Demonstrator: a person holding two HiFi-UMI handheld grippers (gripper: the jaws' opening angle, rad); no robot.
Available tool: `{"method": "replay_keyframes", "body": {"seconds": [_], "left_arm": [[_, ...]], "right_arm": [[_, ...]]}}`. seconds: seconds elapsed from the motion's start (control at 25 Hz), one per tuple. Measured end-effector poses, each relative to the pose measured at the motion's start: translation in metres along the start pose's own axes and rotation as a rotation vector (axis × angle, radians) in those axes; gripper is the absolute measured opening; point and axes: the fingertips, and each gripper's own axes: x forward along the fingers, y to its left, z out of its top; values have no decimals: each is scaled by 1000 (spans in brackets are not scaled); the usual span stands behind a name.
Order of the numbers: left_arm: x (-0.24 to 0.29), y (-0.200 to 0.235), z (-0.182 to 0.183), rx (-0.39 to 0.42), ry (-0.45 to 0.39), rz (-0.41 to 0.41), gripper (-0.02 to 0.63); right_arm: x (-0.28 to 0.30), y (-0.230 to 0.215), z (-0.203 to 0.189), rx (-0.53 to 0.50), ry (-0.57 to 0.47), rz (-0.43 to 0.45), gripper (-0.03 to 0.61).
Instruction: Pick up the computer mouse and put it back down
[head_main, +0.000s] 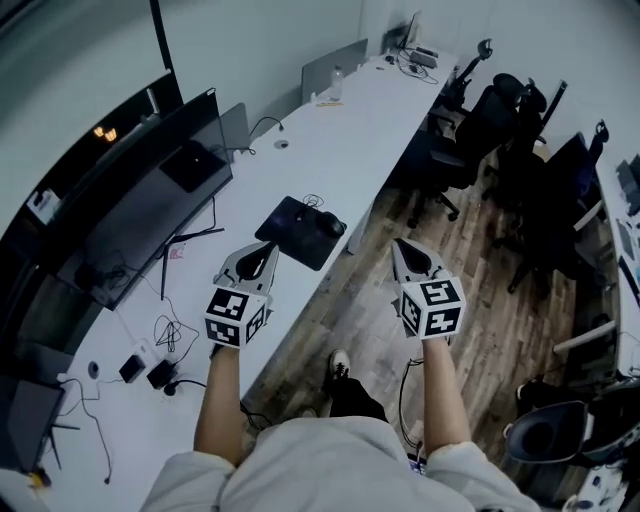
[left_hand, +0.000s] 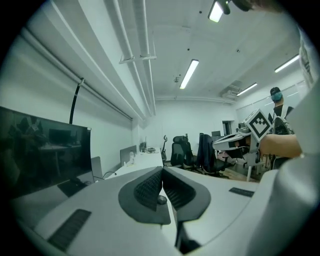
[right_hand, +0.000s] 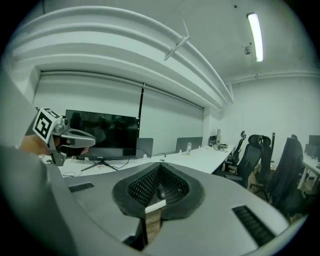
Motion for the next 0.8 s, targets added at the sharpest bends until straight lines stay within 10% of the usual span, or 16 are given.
{"method": "replay_keyframes", "body": {"seconds": [0.8], "left_arm": [[-107, -86, 46, 124, -100, -52, 14]], "right_arm": [[-136, 76, 19, -134, -32, 0, 12]]}}
